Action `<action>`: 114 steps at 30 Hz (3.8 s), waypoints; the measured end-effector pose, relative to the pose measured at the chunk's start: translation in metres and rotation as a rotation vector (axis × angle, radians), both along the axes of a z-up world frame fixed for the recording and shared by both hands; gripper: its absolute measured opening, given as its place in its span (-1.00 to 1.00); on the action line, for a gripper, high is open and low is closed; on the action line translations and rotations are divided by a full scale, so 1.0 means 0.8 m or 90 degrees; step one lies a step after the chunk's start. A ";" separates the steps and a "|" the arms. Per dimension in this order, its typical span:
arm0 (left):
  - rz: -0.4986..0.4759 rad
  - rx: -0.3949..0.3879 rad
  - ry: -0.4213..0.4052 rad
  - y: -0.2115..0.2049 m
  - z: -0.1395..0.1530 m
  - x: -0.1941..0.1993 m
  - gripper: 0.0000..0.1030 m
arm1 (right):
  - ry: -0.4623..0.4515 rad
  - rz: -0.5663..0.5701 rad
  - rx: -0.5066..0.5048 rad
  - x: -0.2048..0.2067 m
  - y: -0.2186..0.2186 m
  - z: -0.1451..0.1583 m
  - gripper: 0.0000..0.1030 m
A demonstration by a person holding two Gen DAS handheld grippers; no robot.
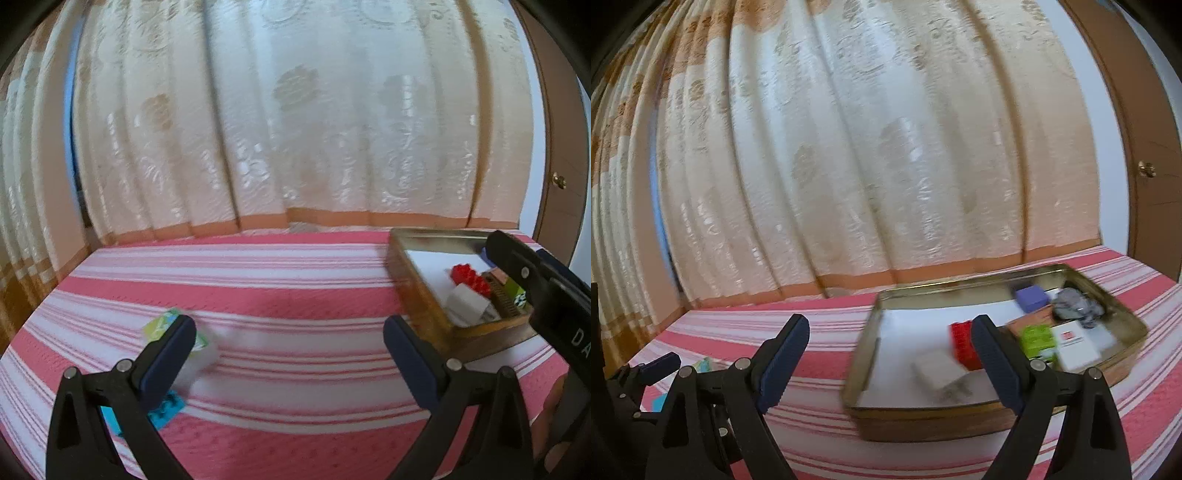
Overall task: Organize rigid objects
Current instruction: 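Withdraw both grippers from the tin toward the blue block and clear box, then grasp the blue Lego block with the left gripper while the right grasps the clear floss box, then carry the blue block and clear box with both grippers over the tin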
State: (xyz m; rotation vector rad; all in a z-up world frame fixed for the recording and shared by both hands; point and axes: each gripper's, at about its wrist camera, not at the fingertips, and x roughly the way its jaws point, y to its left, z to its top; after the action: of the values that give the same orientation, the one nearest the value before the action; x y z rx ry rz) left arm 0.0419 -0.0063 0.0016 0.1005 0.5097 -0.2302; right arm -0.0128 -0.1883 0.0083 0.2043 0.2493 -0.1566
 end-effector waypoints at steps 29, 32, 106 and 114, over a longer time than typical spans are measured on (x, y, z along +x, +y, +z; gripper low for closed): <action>0.016 -0.016 0.255 0.151 -0.060 0.052 0.13 | 0.086 0.137 0.037 0.076 0.122 -0.013 0.77; 0.014 -0.007 0.254 0.149 -0.061 0.048 0.13 | 0.098 0.151 0.039 0.085 0.129 -0.015 0.77; 0.327 -0.007 0.057 0.202 -0.015 0.036 0.11 | 0.178 0.271 0.001 0.116 0.195 -0.029 0.09; 0.324 0.010 0.022 0.189 -0.010 0.029 0.11 | 0.150 0.255 -0.015 0.095 0.183 -0.023 0.09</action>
State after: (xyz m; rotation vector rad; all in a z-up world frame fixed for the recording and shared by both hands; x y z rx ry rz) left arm 0.0647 0.1451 -0.0061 -0.0206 0.5545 0.2705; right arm 0.0636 -0.0419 -0.0104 0.1086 0.5168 0.2157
